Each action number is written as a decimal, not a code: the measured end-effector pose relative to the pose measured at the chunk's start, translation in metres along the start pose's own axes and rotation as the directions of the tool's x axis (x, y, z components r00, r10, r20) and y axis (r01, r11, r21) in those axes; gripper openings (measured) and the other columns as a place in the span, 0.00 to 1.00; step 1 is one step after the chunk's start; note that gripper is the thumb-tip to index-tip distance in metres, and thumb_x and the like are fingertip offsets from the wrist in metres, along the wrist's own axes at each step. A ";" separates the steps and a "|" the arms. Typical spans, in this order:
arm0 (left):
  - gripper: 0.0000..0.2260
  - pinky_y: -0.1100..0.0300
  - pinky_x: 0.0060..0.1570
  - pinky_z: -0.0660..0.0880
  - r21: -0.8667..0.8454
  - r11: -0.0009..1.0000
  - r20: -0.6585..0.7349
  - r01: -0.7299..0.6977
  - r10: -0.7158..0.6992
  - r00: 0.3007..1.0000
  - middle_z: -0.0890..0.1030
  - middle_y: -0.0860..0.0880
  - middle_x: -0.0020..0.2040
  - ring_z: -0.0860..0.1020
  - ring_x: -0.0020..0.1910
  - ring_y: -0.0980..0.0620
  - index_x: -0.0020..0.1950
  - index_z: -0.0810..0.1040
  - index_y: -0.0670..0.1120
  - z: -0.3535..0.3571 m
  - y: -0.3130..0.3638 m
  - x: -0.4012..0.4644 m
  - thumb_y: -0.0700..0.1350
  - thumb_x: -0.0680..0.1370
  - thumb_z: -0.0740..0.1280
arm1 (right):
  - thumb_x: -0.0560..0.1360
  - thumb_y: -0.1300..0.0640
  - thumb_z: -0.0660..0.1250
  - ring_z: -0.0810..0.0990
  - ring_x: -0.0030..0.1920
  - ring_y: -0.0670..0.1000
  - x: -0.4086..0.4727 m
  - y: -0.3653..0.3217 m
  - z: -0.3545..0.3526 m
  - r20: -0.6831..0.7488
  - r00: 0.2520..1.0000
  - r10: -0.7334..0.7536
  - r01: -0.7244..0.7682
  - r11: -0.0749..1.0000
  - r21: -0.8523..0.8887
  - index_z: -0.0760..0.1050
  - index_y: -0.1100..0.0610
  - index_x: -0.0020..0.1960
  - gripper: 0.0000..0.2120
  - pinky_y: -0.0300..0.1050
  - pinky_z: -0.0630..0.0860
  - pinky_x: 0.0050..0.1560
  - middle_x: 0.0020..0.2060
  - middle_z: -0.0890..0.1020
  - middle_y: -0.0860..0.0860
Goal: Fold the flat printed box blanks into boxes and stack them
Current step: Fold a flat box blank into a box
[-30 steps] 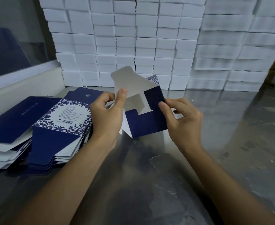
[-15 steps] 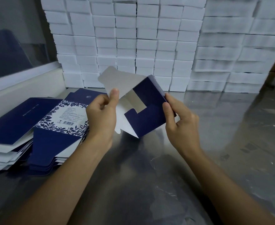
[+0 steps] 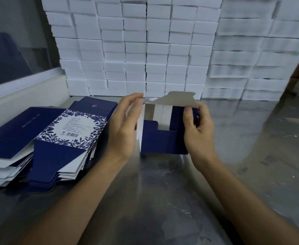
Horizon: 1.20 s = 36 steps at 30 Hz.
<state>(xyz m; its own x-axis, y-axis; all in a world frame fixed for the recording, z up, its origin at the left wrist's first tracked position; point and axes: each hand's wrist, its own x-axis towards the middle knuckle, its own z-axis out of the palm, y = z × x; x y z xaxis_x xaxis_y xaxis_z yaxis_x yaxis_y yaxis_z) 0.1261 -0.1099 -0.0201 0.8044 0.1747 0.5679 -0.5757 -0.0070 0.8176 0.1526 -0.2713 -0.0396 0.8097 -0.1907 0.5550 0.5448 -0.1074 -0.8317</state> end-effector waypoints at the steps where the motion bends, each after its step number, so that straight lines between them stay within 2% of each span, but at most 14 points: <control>1: 0.17 0.43 0.67 0.70 -0.065 0.996 0.006 0.053 -0.053 0.999 0.80 0.46 0.62 0.77 0.63 0.47 0.60 0.76 0.50 -0.001 0.001 0.001 0.58 0.77 0.61 | 0.84 0.53 0.60 0.79 0.51 0.43 0.001 0.000 -0.001 -0.020 1.000 0.015 -0.014 0.999 0.037 0.74 0.47 0.58 0.06 0.37 0.77 0.48 0.53 0.82 0.47; 4: 0.22 0.44 0.68 0.70 -0.166 0.969 0.113 0.183 -0.166 0.980 0.79 0.50 0.65 0.76 0.65 0.51 0.64 0.74 0.50 -0.001 0.000 0.000 0.61 0.78 0.54 | 0.83 0.50 0.61 0.80 0.50 0.42 0.001 0.000 -0.002 -0.028 0.999 0.047 -0.043 0.992 0.116 0.74 0.42 0.54 0.04 0.36 0.77 0.44 0.51 0.82 0.45; 8: 0.15 0.62 0.63 0.73 0.066 0.994 0.087 0.082 -0.087 0.992 0.77 0.53 0.63 0.76 0.62 0.62 0.67 0.70 0.50 0.003 -0.014 -0.001 0.51 0.81 0.61 | 0.83 0.50 0.62 0.81 0.47 0.41 0.001 0.000 0.001 -0.008 0.998 0.065 -0.063 0.983 0.171 0.74 0.47 0.54 0.03 0.37 0.78 0.43 0.48 0.83 0.43; 10: 0.12 0.65 0.60 0.74 0.120 0.989 0.055 0.081 -0.088 0.995 0.77 0.54 0.63 0.76 0.59 0.67 0.65 0.69 0.51 0.003 -0.020 0.001 0.48 0.81 0.63 | 0.83 0.50 0.62 0.81 0.50 0.43 0.001 -0.001 0.003 0.008 0.998 0.060 -0.060 0.984 0.170 0.74 0.47 0.55 0.04 0.38 0.78 0.45 0.51 0.82 0.44; 12: 0.05 0.69 0.46 0.75 0.237 0.971 0.016 0.028 -0.032 0.999 0.78 0.58 0.50 0.79 0.46 0.65 0.55 0.69 0.49 0.000 -0.022 0.002 0.48 0.82 0.62 | 0.82 0.49 0.63 0.81 0.54 0.47 -0.001 -0.001 0.005 0.025 0.998 0.061 -0.064 0.984 0.168 0.75 0.46 0.54 0.03 0.44 0.80 0.49 0.53 0.82 0.45; 14: 0.09 0.70 0.34 0.68 0.403 0.913 -0.008 -0.067 0.076 0.997 0.71 0.56 0.36 0.72 0.33 0.57 0.45 0.66 0.47 -0.002 -0.022 0.003 0.49 0.83 0.60 | 0.82 0.48 0.63 0.81 0.57 0.50 -0.003 -0.003 0.006 0.034 0.998 0.060 -0.064 0.986 0.154 0.75 0.45 0.54 0.03 0.52 0.81 0.53 0.54 0.82 0.44; 15: 0.12 0.68 0.33 0.65 0.472 0.875 -0.009 -0.111 0.130 0.991 0.68 0.55 0.33 0.68 0.32 0.54 0.42 0.65 0.46 -0.003 -0.022 0.004 0.50 0.83 0.59 | 0.82 0.48 0.63 0.81 0.57 0.51 -0.004 -0.004 0.007 0.031 0.998 0.056 -0.060 0.987 0.147 0.75 0.45 0.54 0.03 0.54 0.81 0.55 0.54 0.82 0.44; 17: 0.16 0.61 0.34 0.61 0.570 0.800 -0.006 -0.187 0.231 0.973 0.65 0.54 0.33 0.64 0.33 0.51 0.39 0.65 0.44 -0.004 -0.019 0.005 0.50 0.84 0.57 | 0.82 0.48 0.63 0.80 0.56 0.52 -0.005 -0.006 0.008 0.018 0.999 0.052 -0.054 0.989 0.139 0.75 0.45 0.54 0.04 0.56 0.80 0.56 0.54 0.81 0.46; 20: 0.16 0.58 0.35 0.57 0.638 0.734 0.000 -0.233 0.303 0.953 0.66 0.52 0.35 0.64 0.34 0.51 0.38 0.64 0.44 -0.002 -0.013 0.006 0.49 0.83 0.55 | 0.78 0.42 0.62 0.80 0.51 0.48 -0.006 -0.009 0.010 0.008 0.998 0.066 -0.066 0.986 0.155 0.74 0.47 0.53 0.10 0.51 0.80 0.52 0.52 0.81 0.49; 23: 0.15 0.55 0.35 0.60 0.672 0.700 -0.003 -0.241 0.328 0.945 0.69 0.47 0.39 0.65 0.35 0.49 0.38 0.67 0.42 0.000 -0.011 0.005 0.47 0.83 0.55 | 0.75 0.40 0.62 0.79 0.47 0.45 -0.007 -0.010 0.012 0.012 0.997 0.073 -0.074 0.983 0.166 0.74 0.48 0.53 0.14 0.44 0.79 0.47 0.50 0.81 0.47; 27: 0.16 0.52 0.35 0.64 0.691 0.675 0.004 -0.257 0.352 0.936 0.70 0.46 0.42 0.69 0.36 0.45 0.40 0.71 0.37 0.001 -0.012 0.005 0.45 0.83 0.56 | 0.80 0.45 0.62 0.78 0.44 0.41 -0.006 -0.007 0.013 -0.015 0.998 0.059 -0.055 0.984 0.167 0.74 0.49 0.54 0.10 0.37 0.76 0.43 0.47 0.81 0.44; 31: 0.16 0.56 0.38 0.66 0.636 0.722 0.032 -0.270 0.325 0.945 0.73 0.46 0.42 0.70 0.39 0.48 0.43 0.73 0.37 -0.001 -0.017 0.004 0.46 0.83 0.56 | 0.82 0.46 0.61 0.78 0.42 0.40 -0.004 -0.004 0.013 -0.085 0.994 0.066 -0.051 0.984 0.170 0.72 0.48 0.51 0.06 0.37 0.76 0.40 0.44 0.81 0.43; 34: 0.13 0.66 0.39 0.66 0.613 0.728 0.090 -0.307 0.321 0.943 0.76 0.44 0.44 0.71 0.40 0.51 0.43 0.73 0.38 0.001 -0.020 0.000 0.46 0.82 0.58 | 0.83 0.46 0.61 0.78 0.36 0.38 0.000 -0.004 0.010 -0.155 0.979 0.131 -0.092 0.967 0.239 0.71 0.48 0.48 0.07 0.35 0.75 0.36 0.36 0.80 0.38; 36: 0.12 0.70 0.40 0.64 0.614 0.718 0.109 -0.327 0.333 0.936 0.76 0.44 0.44 0.70 0.40 0.52 0.45 0.73 0.37 0.004 -0.022 -0.001 0.44 0.82 0.58 | 0.82 0.45 0.62 0.78 0.36 0.40 0.001 -0.003 0.009 -0.174 0.970 0.168 -0.118 0.956 0.267 0.72 0.46 0.45 0.09 0.39 0.76 0.37 0.39 0.80 0.42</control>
<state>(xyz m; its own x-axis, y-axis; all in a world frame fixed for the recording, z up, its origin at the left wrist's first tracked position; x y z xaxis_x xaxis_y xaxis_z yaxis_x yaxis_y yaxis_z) 0.1387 -0.1135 -0.0384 0.5773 0.0537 0.8148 -0.5865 -0.6670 0.4595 0.1537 -0.2619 -0.0365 0.8394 -0.3725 0.3959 0.4839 0.1805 -0.8563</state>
